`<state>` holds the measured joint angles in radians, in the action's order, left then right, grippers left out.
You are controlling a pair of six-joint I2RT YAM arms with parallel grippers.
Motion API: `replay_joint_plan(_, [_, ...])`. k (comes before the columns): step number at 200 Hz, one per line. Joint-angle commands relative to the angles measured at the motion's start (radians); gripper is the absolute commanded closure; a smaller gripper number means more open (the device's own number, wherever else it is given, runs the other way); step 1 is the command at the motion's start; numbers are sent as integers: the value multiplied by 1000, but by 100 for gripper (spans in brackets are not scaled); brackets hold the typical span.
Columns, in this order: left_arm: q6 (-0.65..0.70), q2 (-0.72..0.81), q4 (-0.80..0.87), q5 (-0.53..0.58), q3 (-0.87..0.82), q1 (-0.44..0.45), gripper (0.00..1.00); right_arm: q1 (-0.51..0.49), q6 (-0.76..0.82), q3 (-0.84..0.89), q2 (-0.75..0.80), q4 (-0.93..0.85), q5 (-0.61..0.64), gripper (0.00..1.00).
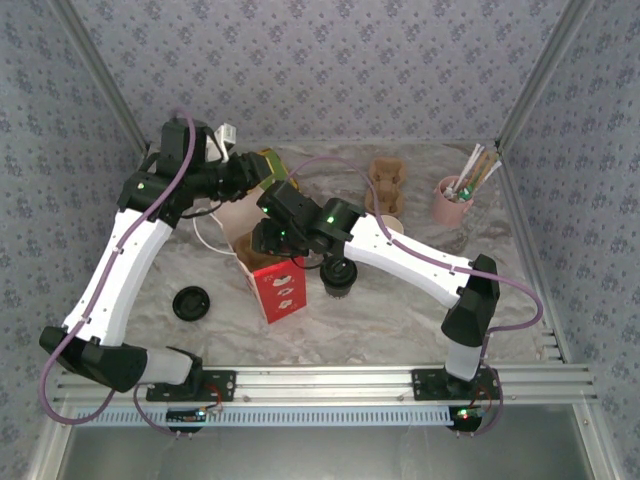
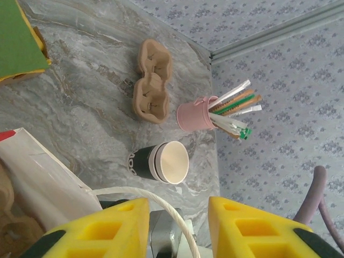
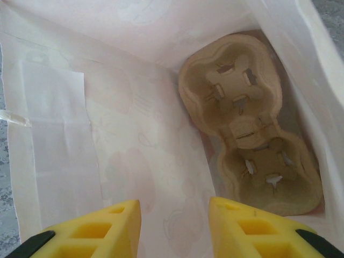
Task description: Pack the takeout coffee
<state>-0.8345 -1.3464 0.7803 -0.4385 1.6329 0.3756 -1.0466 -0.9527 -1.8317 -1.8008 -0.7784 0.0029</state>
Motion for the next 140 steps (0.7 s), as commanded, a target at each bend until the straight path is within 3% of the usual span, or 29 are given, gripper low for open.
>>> replay_joint_plan(1, [-6, 18, -30, -35, -15, 6, 68, 7, 8, -15, 4, -21, 6, 61])
replay_joint_plan(140, [10, 53, 10, -19, -70, 17, 71, 12, 8, -14, 12, -27, 12, 61])
